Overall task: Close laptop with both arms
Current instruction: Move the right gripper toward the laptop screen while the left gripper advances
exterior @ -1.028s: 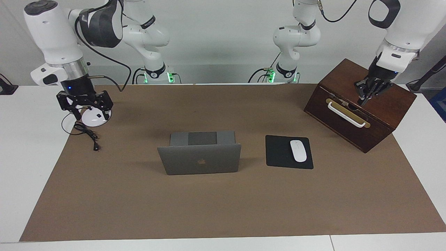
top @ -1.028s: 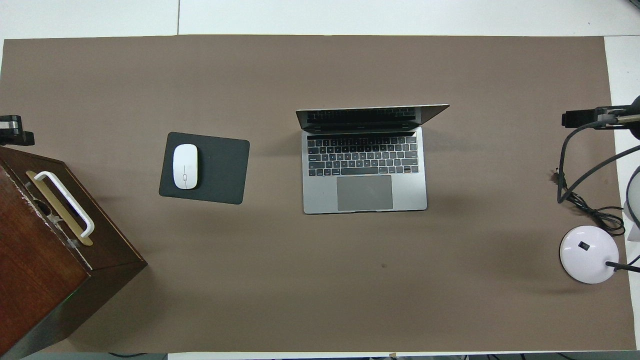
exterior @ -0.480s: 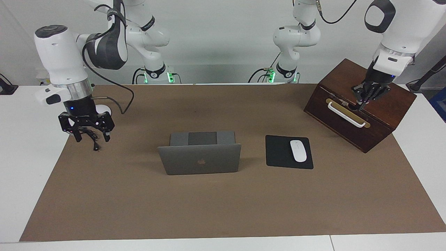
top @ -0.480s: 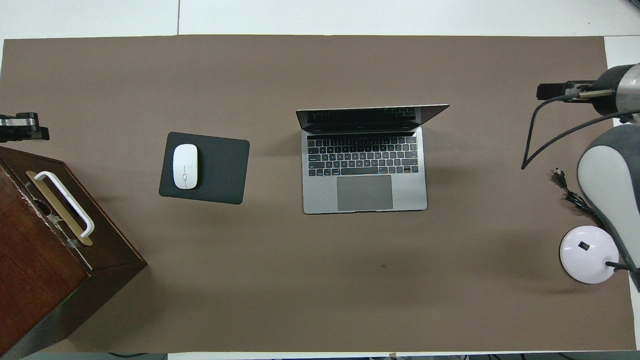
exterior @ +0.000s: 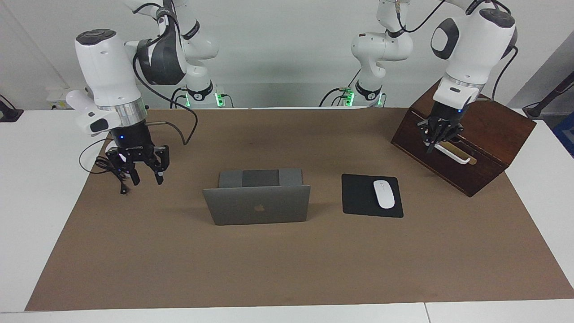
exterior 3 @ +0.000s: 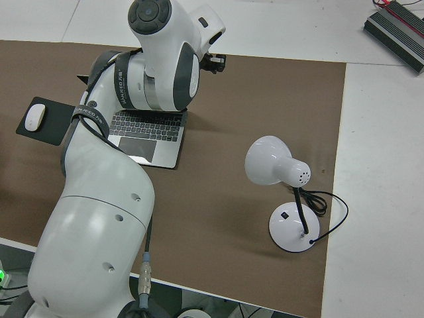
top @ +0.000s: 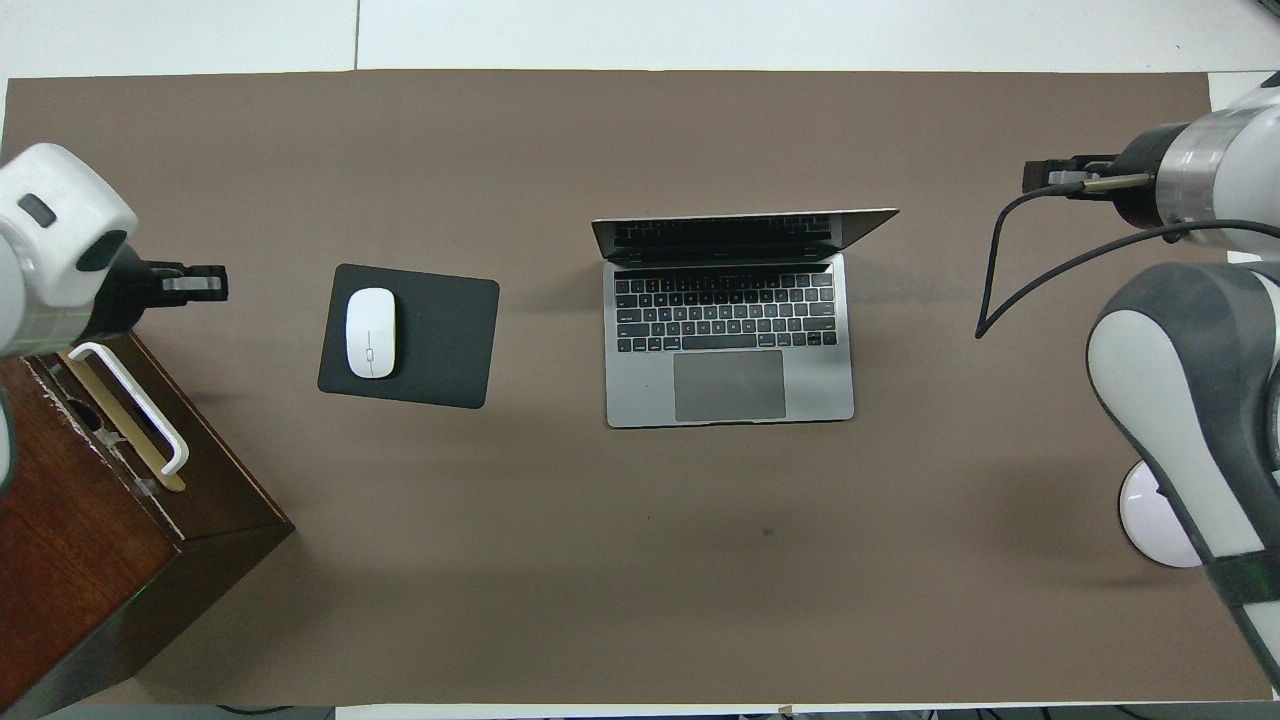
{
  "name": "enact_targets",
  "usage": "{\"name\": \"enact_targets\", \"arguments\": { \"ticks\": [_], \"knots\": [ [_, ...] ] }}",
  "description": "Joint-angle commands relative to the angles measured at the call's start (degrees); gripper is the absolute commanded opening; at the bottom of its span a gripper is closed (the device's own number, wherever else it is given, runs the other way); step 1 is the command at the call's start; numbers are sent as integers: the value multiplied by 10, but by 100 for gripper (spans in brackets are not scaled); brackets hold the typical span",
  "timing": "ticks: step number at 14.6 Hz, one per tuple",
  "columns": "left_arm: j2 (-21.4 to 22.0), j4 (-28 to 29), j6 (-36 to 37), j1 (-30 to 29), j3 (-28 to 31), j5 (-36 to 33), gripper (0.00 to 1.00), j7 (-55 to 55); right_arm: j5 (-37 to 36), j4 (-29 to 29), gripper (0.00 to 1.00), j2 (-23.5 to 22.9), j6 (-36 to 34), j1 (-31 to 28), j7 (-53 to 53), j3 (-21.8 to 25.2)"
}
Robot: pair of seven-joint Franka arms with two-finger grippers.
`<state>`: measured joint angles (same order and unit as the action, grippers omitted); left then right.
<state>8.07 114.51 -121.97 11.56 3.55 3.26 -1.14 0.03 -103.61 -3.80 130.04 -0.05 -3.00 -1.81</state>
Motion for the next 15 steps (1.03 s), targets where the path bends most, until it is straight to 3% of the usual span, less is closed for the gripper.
{"name": "enact_targets", "arguments": {
  "ticks": [1,4,7,11,15],
  "knots": [
    [67,120,-103,35,7,5,0,-3,2,10,0,-6,3,-2,-3,-2],
    [103,202,-193,67,7,5,0,-3,3,34,0,-15,20,14,-7,-2],
    [120,242,-241,103,7,5,0,-2,9,39,0,-17,26,54,-56,-3],
    [129,280,-299,153,6,5,0,-3,0,73,0,-16,29,173,-164,-7],
    [119,325,-384,199,6,5,0,-3,2,73,0,-17,59,202,-174,-7]
  ]
}}
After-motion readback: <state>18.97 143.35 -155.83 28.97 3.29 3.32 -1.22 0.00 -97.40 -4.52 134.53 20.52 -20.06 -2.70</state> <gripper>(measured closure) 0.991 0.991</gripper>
